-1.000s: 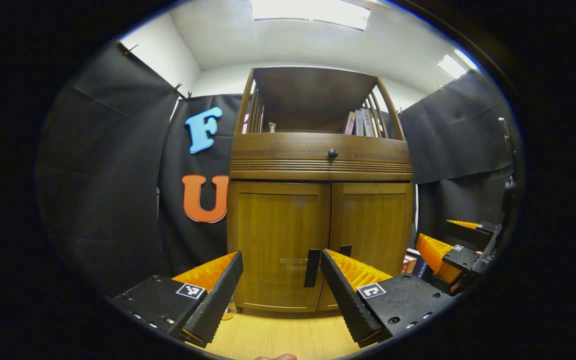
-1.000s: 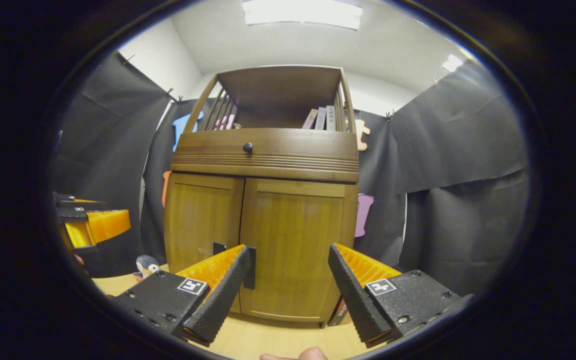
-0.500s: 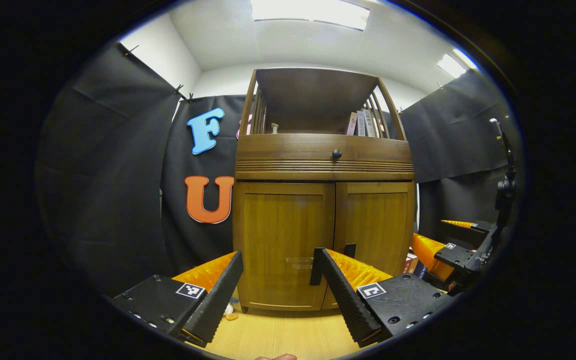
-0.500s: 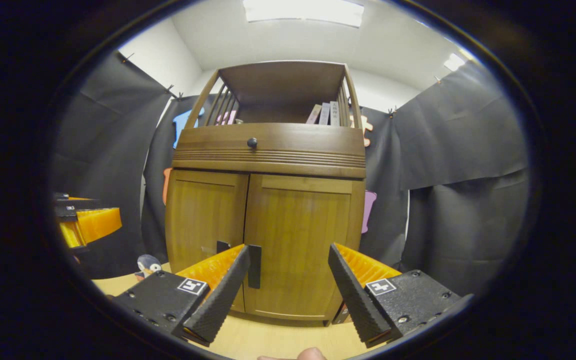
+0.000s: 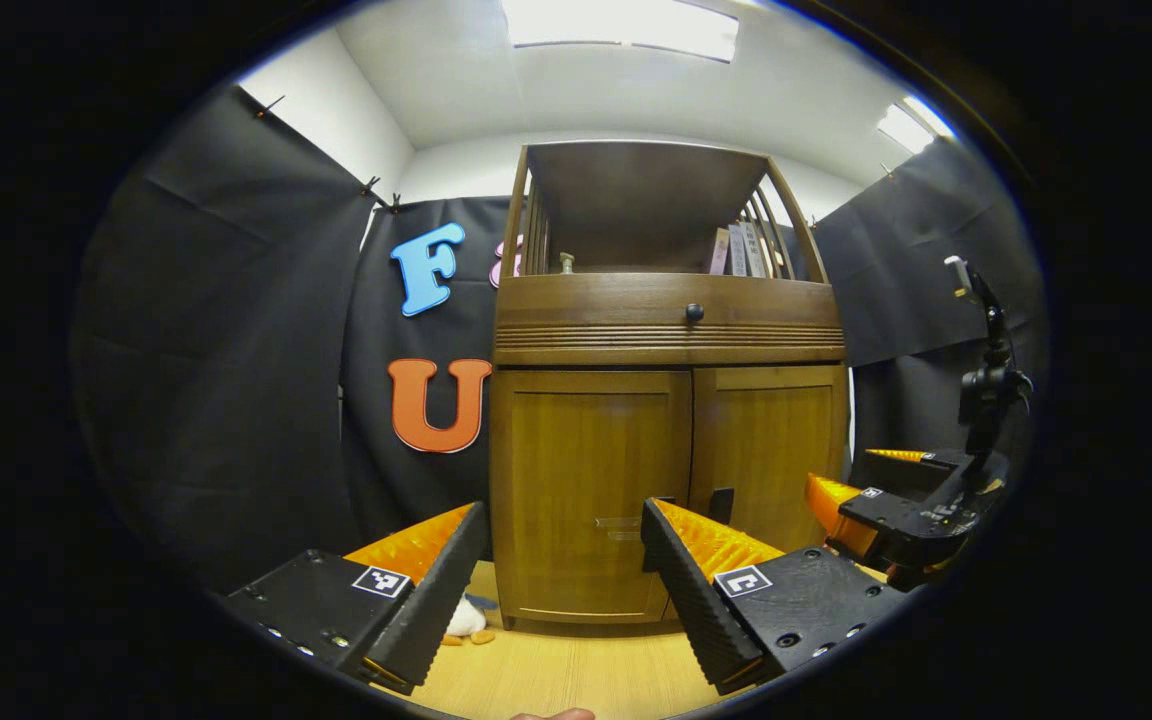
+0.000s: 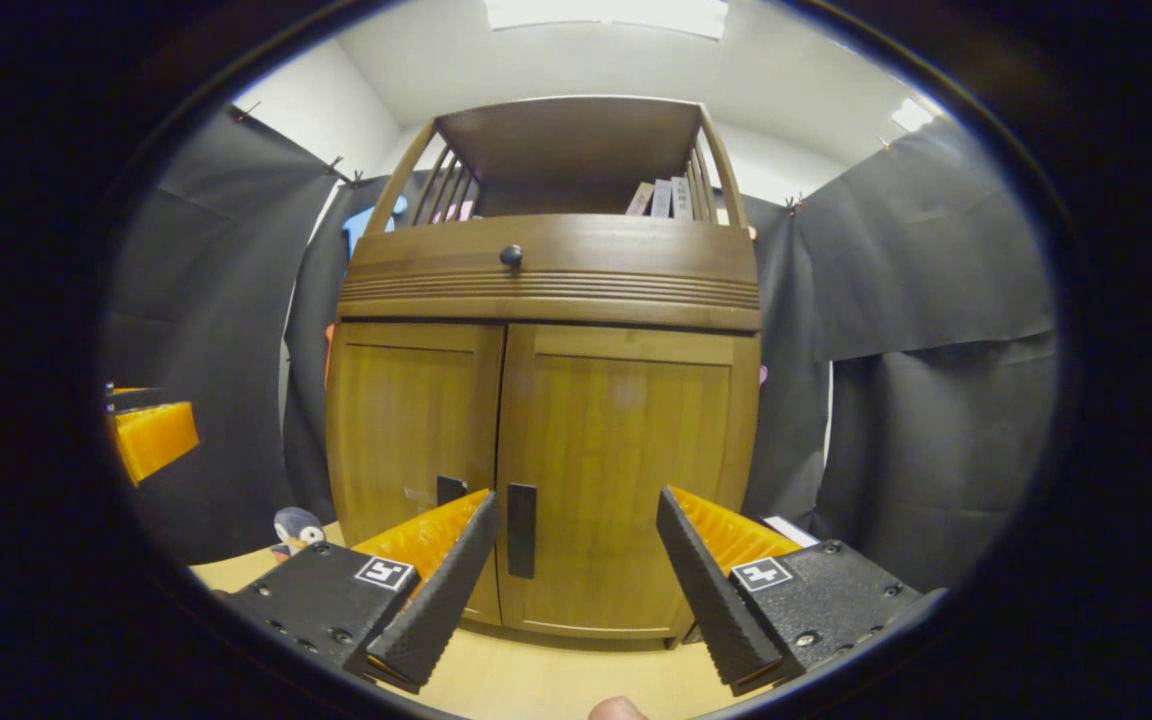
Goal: Open the right door of the double-door shoe cabinet with the right hand, and open the left door with the left hand.
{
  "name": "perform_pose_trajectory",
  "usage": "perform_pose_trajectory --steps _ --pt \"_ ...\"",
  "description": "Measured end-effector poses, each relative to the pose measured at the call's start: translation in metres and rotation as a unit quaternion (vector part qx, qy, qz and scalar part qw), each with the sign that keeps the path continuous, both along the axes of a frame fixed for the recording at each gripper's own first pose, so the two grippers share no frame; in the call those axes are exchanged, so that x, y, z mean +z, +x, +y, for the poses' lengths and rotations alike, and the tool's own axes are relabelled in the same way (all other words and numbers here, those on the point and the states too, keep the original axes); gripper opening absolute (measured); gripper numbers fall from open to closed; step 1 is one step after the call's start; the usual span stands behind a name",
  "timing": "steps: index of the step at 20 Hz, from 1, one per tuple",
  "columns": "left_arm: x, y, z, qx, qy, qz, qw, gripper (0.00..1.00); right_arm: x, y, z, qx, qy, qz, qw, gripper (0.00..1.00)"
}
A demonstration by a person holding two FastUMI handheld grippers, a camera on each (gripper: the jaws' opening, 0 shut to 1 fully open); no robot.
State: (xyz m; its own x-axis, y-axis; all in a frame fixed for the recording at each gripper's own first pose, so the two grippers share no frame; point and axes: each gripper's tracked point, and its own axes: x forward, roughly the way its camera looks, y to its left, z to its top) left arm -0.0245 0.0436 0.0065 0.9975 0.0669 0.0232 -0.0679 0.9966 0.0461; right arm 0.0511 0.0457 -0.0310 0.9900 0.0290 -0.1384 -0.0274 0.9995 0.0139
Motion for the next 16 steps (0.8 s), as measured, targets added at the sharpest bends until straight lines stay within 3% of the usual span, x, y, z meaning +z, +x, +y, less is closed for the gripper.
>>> perform_pose_trajectory --steps 9,16 --pt "0.001 -0.009 0.026 0.038 0.002 0.001 0.999 0.95 -0.056 0.072 0.026 0.008 0.007 0.075 0.997 0.96" --pt "-0.002 -0.021 0.053 0.076 0.009 0.011 0.997 0.95 -0.113 0.117 0.044 0.011 0.007 0.141 0.99 0.8"
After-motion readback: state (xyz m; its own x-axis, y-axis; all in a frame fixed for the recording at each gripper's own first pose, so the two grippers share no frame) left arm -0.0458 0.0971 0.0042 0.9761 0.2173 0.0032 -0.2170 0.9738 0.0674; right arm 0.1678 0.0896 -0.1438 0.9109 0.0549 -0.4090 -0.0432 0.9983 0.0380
